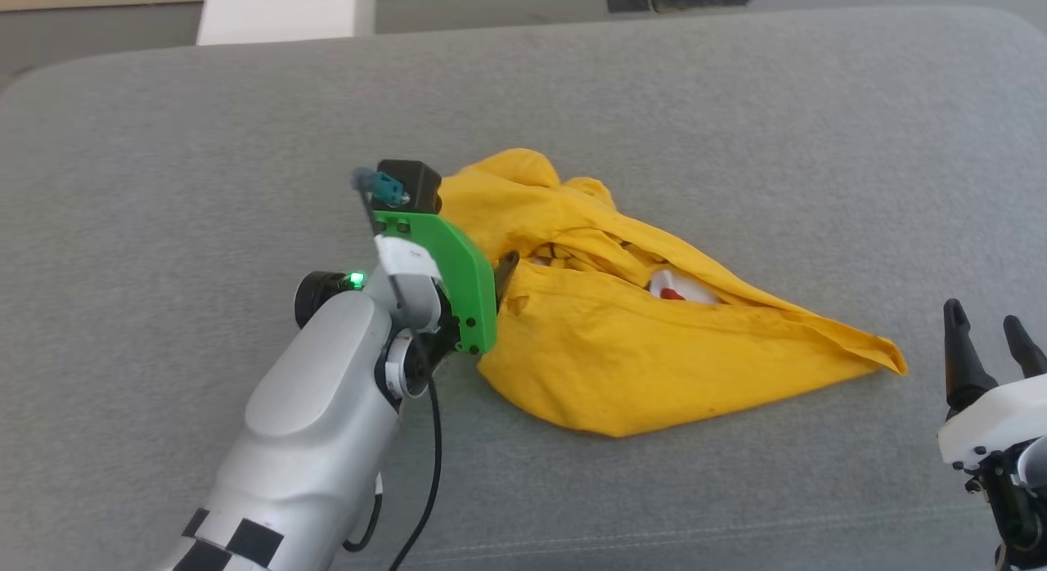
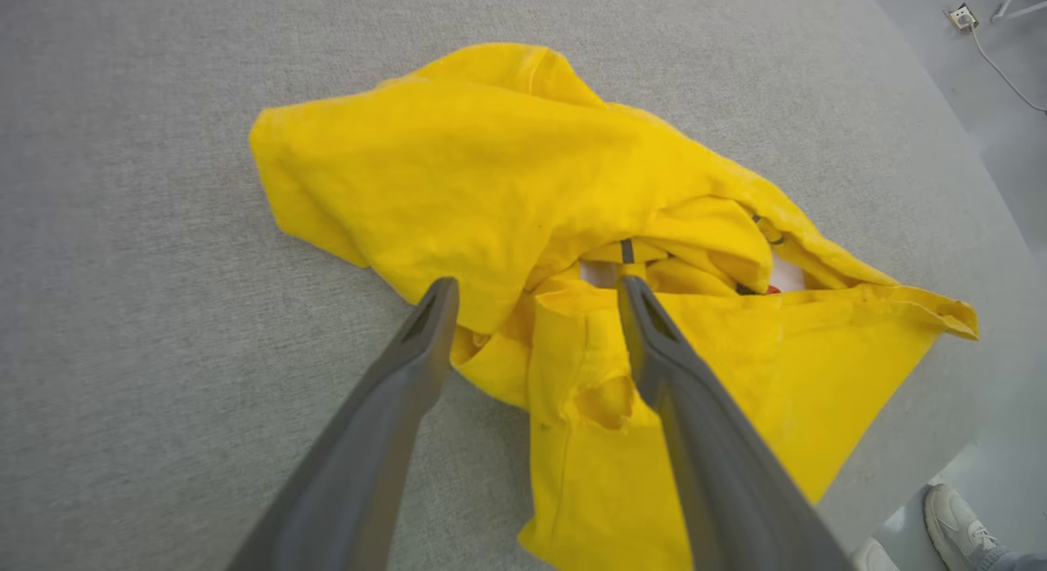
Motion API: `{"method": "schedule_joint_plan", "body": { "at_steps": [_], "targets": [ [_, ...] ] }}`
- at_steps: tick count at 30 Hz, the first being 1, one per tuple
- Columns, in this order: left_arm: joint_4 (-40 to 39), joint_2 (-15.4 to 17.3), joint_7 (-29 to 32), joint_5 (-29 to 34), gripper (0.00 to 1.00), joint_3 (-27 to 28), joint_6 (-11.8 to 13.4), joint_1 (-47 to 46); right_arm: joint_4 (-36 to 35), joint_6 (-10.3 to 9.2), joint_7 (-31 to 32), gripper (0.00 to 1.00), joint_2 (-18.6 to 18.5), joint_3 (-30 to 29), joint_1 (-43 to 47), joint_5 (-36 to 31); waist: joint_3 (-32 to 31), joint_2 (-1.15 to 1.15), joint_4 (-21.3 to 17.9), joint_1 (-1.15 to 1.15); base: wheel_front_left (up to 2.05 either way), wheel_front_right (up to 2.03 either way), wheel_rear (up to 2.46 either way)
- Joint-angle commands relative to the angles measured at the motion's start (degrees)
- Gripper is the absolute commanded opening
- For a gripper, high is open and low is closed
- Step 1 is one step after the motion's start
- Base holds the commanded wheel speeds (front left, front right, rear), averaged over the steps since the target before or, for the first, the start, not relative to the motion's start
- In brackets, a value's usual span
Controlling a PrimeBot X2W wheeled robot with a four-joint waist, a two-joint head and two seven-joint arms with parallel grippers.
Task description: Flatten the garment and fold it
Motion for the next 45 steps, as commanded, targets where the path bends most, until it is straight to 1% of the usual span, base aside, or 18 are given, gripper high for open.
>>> {"method": "schedule_joint_plan", "body": {
  "at_steps": [1, 4, 6, 7, 8, 9, 14, 19, 22, 24, 29, 31, 34, 38, 39, 40, 42, 45],
  "targets": [
    [1.40, 0.39, 2.56, 0.63, 1.00, -0.89, 0.41, -1.24, 0.49, -0.06, -0.72, 1.00, 0.01, 0.22, 0.33, 0.56, 3.17, 0.00, -3.73, 0.00, 0.00, 0.00, 0.00],
    [3.43, 0.99, 7.39, 1.27, 1.00, -2.99, 0.59, -1.69, 1.60, -0.06, -1.73, 1.00, 0.01, 0.58, 0.41, 1.10, 4.23, 0.00, -5.49, 0.00, 0.00, 0.00, 0.00],
    [3.77, 1.21, 9.03, 1.02, 1.00, -3.63, 0.22, -1.26, 2.23, -0.06, -2.52, 1.00, 0.01, 0.45, 0.45, 1.22, 4.67, 0.00, -6.07, 0.00, 0.00, 0.00, 0.00],
    [3.51, 0.98, 8.86, 0.22, 0.48, -3.14, 0.06, -0.92, 2.60, -0.06, -2.90, 1.00, 0.01, 0.29, 0.51, 1.12, 4.82, 0.00, -6.16, 0.00, 0.00, 0.00, 0.00],
    [3.08, 0.89, 8.13, -0.10, 0.13, -2.74, -0.04, -0.79, 2.88, -0.06, -3.15, 1.00, 0.01, 0.18, 0.54, 1.06, 4.92, 0.00, -6.16, 0.00, 0.00, 0.00, 0.00],
    [2.59, 0.83, 7.40, -0.32, 0.00, -2.45, -0.21, -0.74, 3.20, -0.06, -3.43, 1.00, 0.01, -0.02, 0.60, 0.96, 4.89, 0.00, -5.99, 0.00, 0.00, 0.00, 0.00],
    [-0.59, 0.06, 3.91, -2.86, 0.00, 0.08, -1.29, -0.18, 4.67, -0.06, -3.94, 1.00, 0.01, -1.08, 1.02, 0.27, 3.19, 0.00, -3.55, 0.00, 0.00, 0.00, 0.00],
    [-6.54, 0.29, -1.35, -5.23, 0.00, 4.27, -0.73, 1.67, 5.51, -0.06, -3.48, 1.00, 0.01, -2.35, 1.71, -0.90, -0.33, 0.00, 2.05, 0.00, 0.00, 0.00, 0.00],
    [-11.34, 1.86, -3.61, -5.94, 0.00, 7.19, 1.23, 3.96, 5.59, -0.06, -3.00, 1.00, 0.02, -2.36, 1.89, -1.49, -2.04, 0.00, 5.44, 0.00, 0.00, 0.00, 0.00],
    [-14.99, 3.72, -4.41, -5.99, 0.00, 9.16, 3.35, 6.68, 5.67, -0.06, -2.71, 1.00, 0.02, -1.99, 1.80, -1.64, -2.97, 0.00, 7.58, 0.00, 0.00, 0.00, 0.00],
    [-22.17, 9.10, -4.88, -7.10, 0.00, 16.00, 11.39, 18.61, 5.53, -0.06, -2.01, 1.00, 0.02, 0.23, 0.67, -1.76, -3.47, 0.00, 10.98, 0.00, 0.00, 0.00, 0.00],
    [-23.61, 10.55, -3.88, -7.66, 0.00, 17.28, 13.69, 24.11, 5.56, -0.06, -1.76, 1.00, 0.02, 0.77, 0.39, -1.81, -3.33, 0.00, 11.77, 0.00, 0.00, 0.00, 0.00],
    [-24.98, 10.33, -1.50, -9.93, 0.00, 17.32, 14.85, 30.54, 5.70, -0.06, -1.53, 1.00, 0.02, 0.96, 0.18, -2.20, -3.12, 0.00, 12.56, 0.00, 0.00, 0.00, 0.00],
    [-25.32, 9.21, 0.53, -12.22, 0.02, 16.48, 14.83, 34.96, 6.06, -0.06, -1.04, 1.00, 0.02, 1.50, 0.09, -2.99, -3.09, 0.00, 13.01, 0.00, 0.00, 0.00, 0.00],
    [-25.79, 8.70, -0.12, -12.76, 0.54, 16.92, 14.49, 35.09, 6.08, -0.06, -0.85, 1.00, 0.02, 1.78, 0.04, -3.22, -3.17, 0.00, 13.10, 0.00, 0.00, 0.00, 0.00],
    [-26.19, 8.28, -1.06, -13.11, 1.00, 17.57, 14.25, 34.93, 6.01, -0.06, -0.71, 1.00, 0.02, 2.12, -0.08, -3.43, -3.30, 0.00, 13.16, 0.00, 0.00, 0.00, 0.00],
    [-27.17, 8.33, -3.78, -12.83, 1.00, 19.07, 13.48, 34.02, 5.66, -0.06, -0.31, 1.00, 0.02, 3.14, -0.78, -3.98, -3.57, 0.00, 13.25, 0.00, 0.00, 0.00, 0.00],
    [-28.92, 9.27, -11.74, -10.21, 1.00, 22.44, 11.73, 31.69, 4.97, -0.06, 1.18, 1.00, 0.02, 5.76, -3.01, -5.18, -3.77, 0.00, 13.33, 0.00, 0.00, 0.00, 0.00]
  ]
}}
